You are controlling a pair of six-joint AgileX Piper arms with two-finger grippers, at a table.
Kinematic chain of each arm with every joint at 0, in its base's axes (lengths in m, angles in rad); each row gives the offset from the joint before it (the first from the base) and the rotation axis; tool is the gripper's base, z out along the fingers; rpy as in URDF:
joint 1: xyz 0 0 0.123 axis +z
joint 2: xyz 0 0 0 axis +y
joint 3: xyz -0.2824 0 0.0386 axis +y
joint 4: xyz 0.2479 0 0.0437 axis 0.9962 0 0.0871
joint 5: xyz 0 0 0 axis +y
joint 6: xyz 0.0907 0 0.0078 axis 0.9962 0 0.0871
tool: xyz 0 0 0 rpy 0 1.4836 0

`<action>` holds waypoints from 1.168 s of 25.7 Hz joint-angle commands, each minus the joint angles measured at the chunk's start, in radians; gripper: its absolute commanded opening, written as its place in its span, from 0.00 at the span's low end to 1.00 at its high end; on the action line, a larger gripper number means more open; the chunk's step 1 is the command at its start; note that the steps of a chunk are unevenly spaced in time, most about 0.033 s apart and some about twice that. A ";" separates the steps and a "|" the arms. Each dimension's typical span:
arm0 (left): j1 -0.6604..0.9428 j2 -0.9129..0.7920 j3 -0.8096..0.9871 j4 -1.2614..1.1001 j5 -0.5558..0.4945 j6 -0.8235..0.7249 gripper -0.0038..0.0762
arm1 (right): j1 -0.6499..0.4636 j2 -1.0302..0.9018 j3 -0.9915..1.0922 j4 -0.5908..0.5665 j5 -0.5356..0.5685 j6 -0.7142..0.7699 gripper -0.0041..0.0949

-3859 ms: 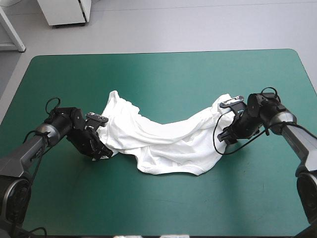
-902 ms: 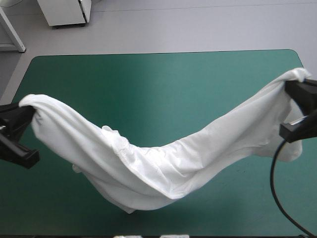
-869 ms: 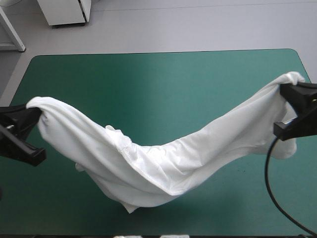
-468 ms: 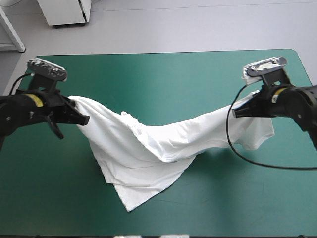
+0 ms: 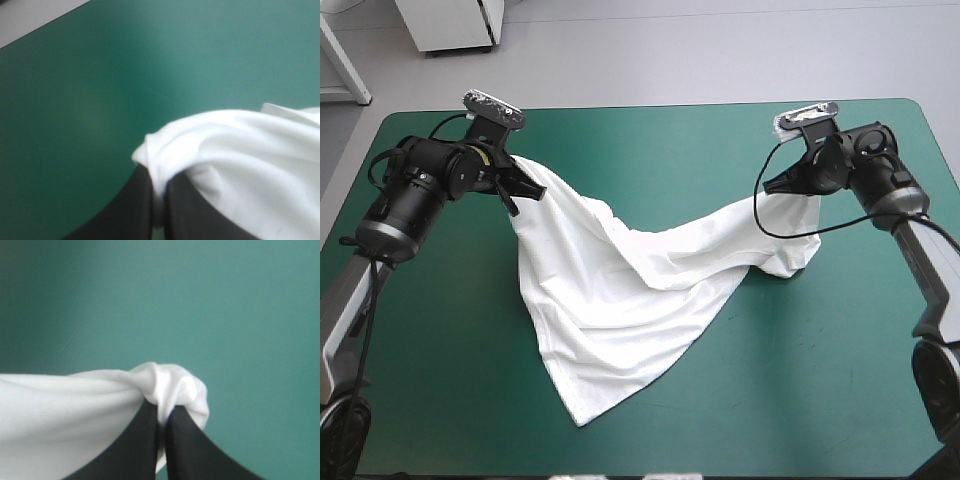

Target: Fold the cloth

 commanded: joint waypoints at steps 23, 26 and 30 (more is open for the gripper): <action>0.074 0.188 -0.047 0.019 -0.156 -0.011 0.30 | -0.072 0.281 -0.259 0.211 -0.141 -0.290 0.20; 0.072 0.146 -0.108 -0.013 -0.055 -0.002 0.58 | -0.111 0.254 -0.312 0.267 -0.064 -0.305 0.51; 0.049 0.024 -0.140 -0.173 0.191 0.101 0.60 | -0.190 0.137 -0.317 0.281 0.042 -0.305 0.59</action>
